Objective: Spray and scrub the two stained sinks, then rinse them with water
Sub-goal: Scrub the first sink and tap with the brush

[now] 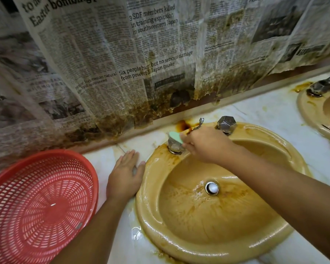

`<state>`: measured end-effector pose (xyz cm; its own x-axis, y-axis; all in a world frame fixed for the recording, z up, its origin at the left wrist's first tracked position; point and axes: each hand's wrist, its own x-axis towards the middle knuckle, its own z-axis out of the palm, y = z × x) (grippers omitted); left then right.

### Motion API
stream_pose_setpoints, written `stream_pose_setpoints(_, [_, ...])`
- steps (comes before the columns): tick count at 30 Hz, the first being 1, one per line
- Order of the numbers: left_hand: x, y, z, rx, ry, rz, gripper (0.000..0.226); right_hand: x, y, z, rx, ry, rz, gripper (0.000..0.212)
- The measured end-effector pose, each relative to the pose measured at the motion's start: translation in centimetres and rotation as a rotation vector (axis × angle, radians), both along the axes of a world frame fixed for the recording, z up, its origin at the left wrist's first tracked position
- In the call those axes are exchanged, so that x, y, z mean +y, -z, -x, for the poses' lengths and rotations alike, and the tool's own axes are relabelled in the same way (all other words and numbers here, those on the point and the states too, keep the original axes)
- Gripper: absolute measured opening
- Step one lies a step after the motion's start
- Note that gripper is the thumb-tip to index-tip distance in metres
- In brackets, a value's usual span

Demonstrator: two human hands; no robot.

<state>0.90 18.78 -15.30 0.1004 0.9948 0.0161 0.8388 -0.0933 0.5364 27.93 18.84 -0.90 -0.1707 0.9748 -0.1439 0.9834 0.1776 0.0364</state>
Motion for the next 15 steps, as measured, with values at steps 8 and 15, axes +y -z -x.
stream_pose_setpoints(8, [2.0, -0.3, -0.9, -0.018, 0.117, 0.066, 0.049, -0.1, -0.2, -0.6, 0.039, -0.012, 0.044, 0.042])
stream_pose_setpoints(15, [6.0, -1.6, -2.5, -0.147, 0.278, 0.036, 0.032, -0.6, 0.3, -0.4, 0.053, 0.032, 0.039, 0.042])
